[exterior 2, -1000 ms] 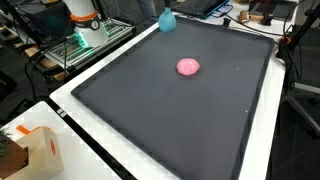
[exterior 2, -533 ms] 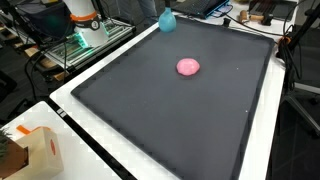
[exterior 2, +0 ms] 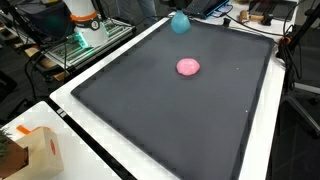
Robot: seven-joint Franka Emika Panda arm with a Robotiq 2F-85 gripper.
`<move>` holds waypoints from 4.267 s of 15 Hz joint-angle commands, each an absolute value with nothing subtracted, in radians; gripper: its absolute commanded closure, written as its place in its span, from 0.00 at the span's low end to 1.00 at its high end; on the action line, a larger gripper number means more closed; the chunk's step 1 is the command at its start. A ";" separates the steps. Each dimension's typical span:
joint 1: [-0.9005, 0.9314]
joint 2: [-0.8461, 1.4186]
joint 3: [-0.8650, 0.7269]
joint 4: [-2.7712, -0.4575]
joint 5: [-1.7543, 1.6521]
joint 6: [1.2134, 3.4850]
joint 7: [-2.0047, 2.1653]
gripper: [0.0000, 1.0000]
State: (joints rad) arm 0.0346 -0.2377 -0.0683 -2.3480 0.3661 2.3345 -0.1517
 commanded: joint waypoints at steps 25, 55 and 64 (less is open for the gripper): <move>-0.231 0.396 -0.144 -2.008 1.125 1.885 -1.116 0.75; -0.110 0.269 -0.127 -1.968 0.981 2.136 -0.718 0.75; 0.006 0.151 -0.053 -2.040 0.429 2.338 -0.213 0.75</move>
State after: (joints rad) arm -0.0178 0.2078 -0.0716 -1.9792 0.5947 2.2962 -0.3575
